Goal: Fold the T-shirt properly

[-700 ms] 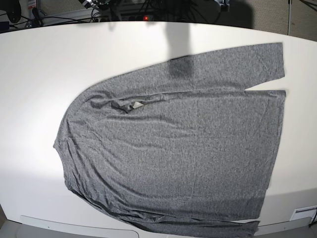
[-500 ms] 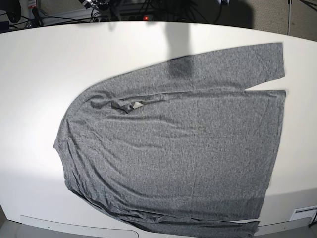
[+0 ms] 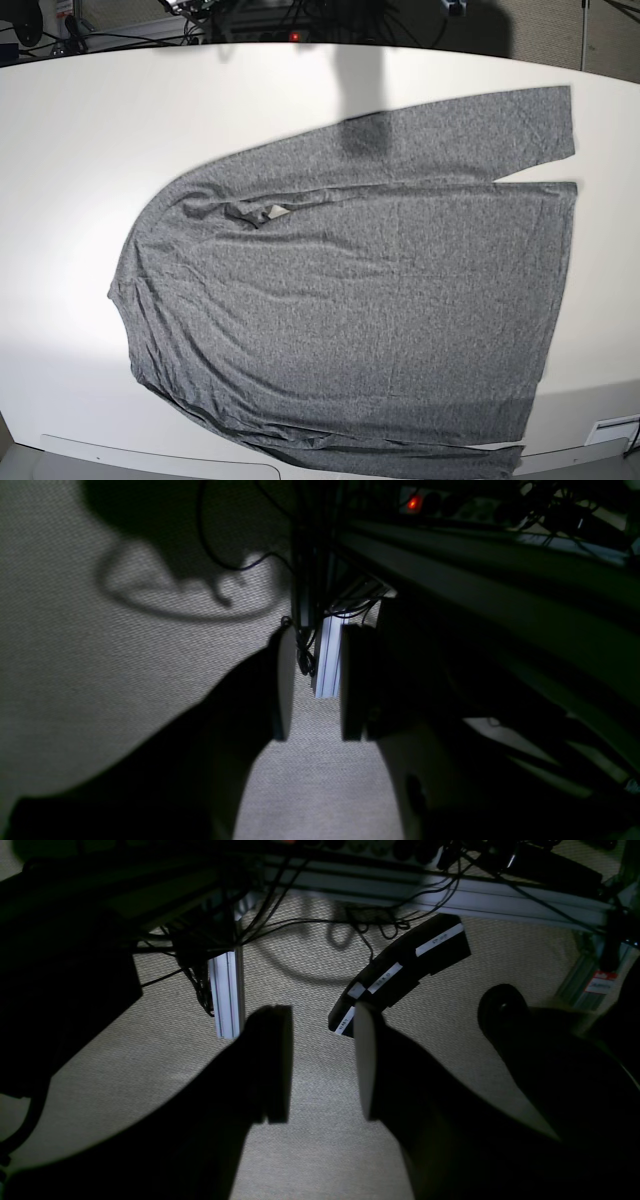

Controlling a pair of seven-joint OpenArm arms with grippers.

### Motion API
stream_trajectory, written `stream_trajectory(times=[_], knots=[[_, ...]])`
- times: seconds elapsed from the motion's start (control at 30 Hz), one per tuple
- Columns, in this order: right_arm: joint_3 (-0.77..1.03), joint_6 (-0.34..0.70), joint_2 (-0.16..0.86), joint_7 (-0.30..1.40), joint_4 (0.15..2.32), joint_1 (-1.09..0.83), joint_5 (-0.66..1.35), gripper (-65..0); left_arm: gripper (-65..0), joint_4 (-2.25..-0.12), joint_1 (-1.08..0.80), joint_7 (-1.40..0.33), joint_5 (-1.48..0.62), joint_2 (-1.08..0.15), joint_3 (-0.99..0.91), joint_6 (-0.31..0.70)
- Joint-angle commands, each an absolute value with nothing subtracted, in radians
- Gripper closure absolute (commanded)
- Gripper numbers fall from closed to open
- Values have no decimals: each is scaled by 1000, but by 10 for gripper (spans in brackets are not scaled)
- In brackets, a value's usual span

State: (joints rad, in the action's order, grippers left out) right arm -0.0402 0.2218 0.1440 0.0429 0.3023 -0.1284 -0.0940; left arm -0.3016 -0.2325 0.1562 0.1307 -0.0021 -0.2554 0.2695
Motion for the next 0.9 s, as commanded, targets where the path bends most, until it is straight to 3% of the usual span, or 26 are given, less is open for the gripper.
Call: stream_trajectory(times=[0.0, 0.47, 0.87], knots=[[-41, 227, 149, 45, 308, -133, -89, -216, -149, -304, -241, 163, 130, -1, -254, 276], [-41, 228, 149, 41, 360, -181, -89, -216, -149, -390, -287, 144, 130, 0, -254, 276], [-41, 230, 175, 108, 809, -481, -93, -216, -149, -754, -533, 35, 130, -1, -254, 277]])
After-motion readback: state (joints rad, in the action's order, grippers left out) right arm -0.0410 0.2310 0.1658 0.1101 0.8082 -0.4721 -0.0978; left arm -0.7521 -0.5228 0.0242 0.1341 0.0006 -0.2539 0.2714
